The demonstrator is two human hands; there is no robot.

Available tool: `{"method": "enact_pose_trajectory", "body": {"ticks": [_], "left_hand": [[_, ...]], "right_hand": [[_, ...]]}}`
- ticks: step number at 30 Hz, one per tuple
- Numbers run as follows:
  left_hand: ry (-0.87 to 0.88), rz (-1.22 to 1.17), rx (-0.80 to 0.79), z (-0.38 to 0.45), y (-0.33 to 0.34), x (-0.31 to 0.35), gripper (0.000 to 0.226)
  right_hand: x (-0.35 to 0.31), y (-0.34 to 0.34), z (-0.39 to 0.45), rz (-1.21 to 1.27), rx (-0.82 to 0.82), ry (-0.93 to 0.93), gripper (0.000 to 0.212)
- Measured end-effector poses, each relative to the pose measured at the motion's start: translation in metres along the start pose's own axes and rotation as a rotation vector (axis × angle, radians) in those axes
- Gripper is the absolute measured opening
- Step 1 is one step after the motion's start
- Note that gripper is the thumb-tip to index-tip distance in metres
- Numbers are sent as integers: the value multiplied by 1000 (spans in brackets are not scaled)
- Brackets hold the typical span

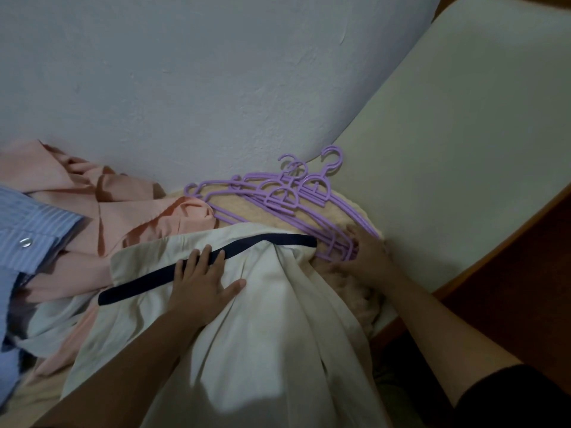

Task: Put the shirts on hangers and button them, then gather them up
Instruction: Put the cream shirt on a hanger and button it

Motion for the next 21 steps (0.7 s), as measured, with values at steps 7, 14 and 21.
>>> {"method": "enact_pose_trajectory", "body": {"ticks": [7,14,21], "left_hand": [[-5,0,-7,1,-1,0,108],[9,-41,-11,0,-2,0,121],[-14,-5,29,-14,-18,-13,128]], "right_hand": [[-21,2,4,-385,79,-58,85],[-37,14,22,-413,56,-32,78],[-52,-15,10,-331,330,-74,92]]}}
Point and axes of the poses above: each hand's wrist, its own z-axis towards the middle knuckle, its own y-axis out of the palm, x = y × z, the point moved 8 cm from there along z, towards the middle knuckle, and after that the axes turned 4 degrees about -z, right-handed, at the moved point
